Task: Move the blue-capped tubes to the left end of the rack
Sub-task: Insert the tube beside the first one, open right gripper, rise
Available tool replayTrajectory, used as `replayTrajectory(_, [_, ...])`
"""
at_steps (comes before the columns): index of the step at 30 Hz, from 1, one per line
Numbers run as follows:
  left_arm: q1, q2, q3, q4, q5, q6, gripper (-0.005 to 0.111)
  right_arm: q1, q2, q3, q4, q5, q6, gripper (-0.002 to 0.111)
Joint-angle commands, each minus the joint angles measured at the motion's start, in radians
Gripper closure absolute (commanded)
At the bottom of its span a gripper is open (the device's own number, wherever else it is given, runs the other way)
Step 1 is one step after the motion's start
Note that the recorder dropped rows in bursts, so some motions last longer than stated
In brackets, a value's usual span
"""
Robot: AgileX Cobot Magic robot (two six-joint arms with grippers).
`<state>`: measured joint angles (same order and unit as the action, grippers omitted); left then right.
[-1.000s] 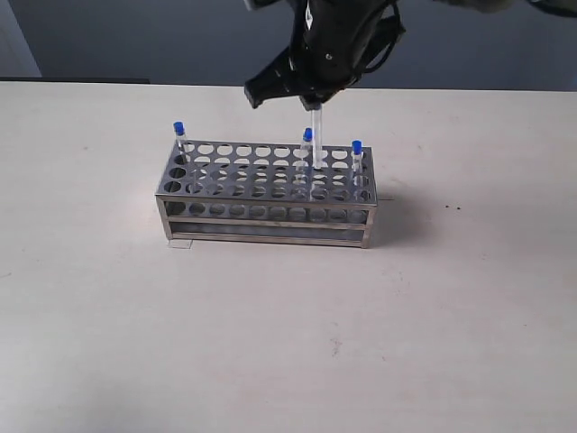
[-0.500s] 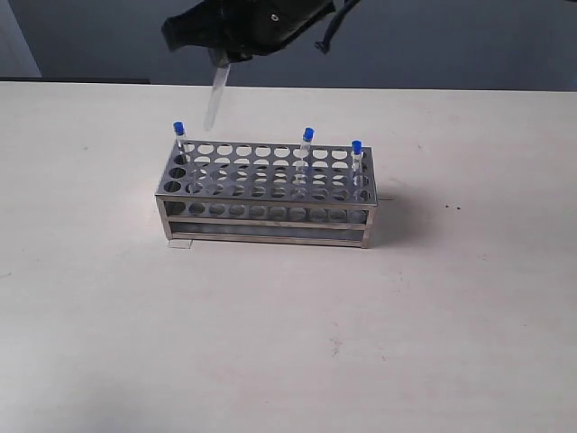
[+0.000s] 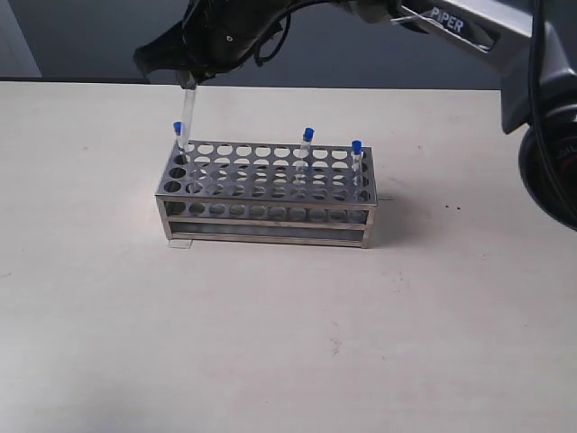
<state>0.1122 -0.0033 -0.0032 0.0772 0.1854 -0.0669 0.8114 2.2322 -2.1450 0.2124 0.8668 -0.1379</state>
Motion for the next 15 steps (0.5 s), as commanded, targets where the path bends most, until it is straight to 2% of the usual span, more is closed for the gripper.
replayTrajectory(1, [-0.006,0.003,0.003,-0.005,-0.007,-0.002,0.106,0.0,0.017,-0.026,-0.003,0.025,-0.008,0.109])
replayTrajectory(15, [-0.006,0.003,0.003,-0.005,-0.002,-0.002,0.106,0.003,0.081,-0.026,0.059,0.047,-0.051,0.109])
